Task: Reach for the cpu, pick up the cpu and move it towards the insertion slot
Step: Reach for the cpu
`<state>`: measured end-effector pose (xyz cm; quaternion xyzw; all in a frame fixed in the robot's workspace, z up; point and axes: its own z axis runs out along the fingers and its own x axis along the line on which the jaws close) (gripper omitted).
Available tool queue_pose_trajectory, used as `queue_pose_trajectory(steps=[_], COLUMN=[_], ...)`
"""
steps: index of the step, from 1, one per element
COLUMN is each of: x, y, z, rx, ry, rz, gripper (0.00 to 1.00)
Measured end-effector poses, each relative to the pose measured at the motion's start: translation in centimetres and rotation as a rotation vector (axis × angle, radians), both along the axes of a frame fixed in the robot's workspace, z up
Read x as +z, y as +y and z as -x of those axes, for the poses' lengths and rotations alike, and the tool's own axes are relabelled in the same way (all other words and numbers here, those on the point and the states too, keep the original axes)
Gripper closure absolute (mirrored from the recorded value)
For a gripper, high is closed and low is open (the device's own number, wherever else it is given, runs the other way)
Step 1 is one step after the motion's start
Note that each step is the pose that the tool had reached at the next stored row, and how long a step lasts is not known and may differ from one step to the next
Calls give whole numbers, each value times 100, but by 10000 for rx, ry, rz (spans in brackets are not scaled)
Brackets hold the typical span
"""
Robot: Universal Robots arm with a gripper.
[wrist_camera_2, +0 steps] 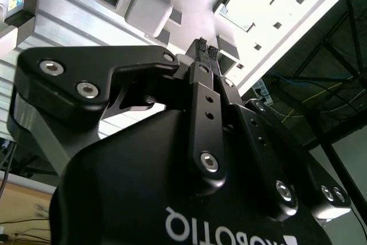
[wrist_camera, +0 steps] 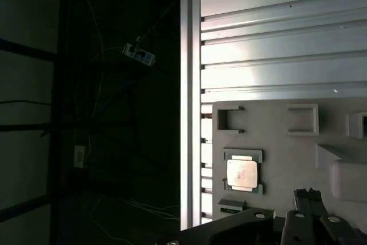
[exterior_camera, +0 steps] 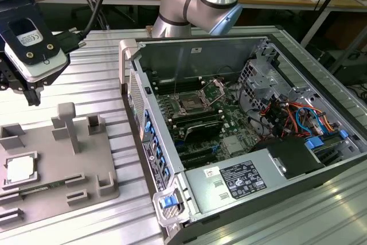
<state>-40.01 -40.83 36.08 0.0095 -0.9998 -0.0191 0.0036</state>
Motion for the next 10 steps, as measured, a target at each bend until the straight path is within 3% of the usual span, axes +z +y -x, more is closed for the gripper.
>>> queue_pose_trajectory(steps=[10], x=[-2], y=[-6], z=[58], rx=[0], ry=[22], rz=[0], gripper=[89])
